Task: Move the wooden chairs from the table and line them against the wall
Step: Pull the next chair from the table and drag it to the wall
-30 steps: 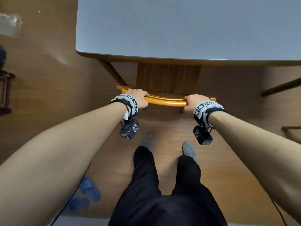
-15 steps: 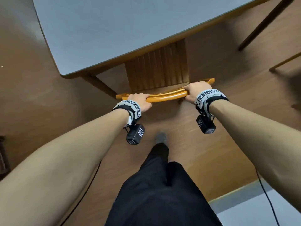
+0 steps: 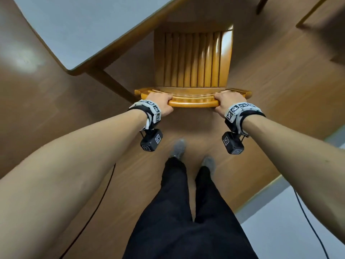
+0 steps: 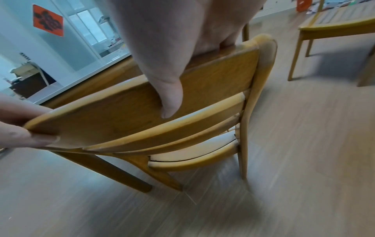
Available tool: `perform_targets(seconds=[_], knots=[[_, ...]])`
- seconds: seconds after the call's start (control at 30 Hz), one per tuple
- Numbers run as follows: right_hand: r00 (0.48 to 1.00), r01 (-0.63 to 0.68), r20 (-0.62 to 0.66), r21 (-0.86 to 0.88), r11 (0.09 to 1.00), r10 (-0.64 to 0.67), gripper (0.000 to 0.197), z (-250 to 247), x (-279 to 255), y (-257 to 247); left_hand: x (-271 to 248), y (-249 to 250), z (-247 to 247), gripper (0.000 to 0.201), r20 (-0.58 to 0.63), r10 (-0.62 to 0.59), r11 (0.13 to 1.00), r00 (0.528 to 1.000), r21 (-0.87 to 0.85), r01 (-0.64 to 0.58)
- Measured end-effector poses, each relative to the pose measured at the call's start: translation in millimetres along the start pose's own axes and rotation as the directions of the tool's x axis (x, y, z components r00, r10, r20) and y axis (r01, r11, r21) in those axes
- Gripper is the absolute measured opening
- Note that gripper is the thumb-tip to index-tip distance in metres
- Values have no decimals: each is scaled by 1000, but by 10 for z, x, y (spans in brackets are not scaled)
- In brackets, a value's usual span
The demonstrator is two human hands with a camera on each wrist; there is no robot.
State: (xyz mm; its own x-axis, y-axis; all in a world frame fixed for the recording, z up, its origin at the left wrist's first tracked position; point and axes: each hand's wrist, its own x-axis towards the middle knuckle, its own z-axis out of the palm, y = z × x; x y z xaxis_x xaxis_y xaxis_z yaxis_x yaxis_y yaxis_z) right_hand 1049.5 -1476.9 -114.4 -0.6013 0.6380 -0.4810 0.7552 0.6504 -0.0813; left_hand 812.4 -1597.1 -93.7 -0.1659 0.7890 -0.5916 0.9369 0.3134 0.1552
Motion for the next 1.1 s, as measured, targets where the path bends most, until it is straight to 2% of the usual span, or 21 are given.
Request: perform_targets(seconds=[0.1, 0.17, 0.33, 0.53, 0.63, 0.87, 1.1], knots=[[997, -82, -10, 62, 995, 82, 9, 142, -247, -215, -110, -130, 80, 23, -14, 97, 994, 995, 55, -96], [990, -138, 6, 67, 988, 138, 14, 208, -404, -407, -180, -246, 144, 22, -32, 165, 984, 986, 78, -162], [948, -317, 4, 98, 943, 319, 15, 467, -790, -970, -346, -574, 284, 33, -1, 323, 935, 947, 153, -319], [888, -459, 117, 171, 872, 444, 17, 842, -1216, -1797, -599, -1078, 604, 32, 34, 467, 849, 883, 263, -459], [858, -513, 115, 197, 835, 500, 20, 1034, -1372, -2222, -728, -1317, 724, 38, 70, 501, 813, 862, 302, -497], [802, -596, 133, 228, 770, 582, 17, 1322, -1817, -3202, -1251, -1841, 995, 36, 130, 564, 750, 815, 332, -572], [743, -665, 160, 287, 689, 650, 21, 1793, -2307, -4428, -1930, -2555, 1386, 46, 224, 595, 678, 772, 375, -632]])
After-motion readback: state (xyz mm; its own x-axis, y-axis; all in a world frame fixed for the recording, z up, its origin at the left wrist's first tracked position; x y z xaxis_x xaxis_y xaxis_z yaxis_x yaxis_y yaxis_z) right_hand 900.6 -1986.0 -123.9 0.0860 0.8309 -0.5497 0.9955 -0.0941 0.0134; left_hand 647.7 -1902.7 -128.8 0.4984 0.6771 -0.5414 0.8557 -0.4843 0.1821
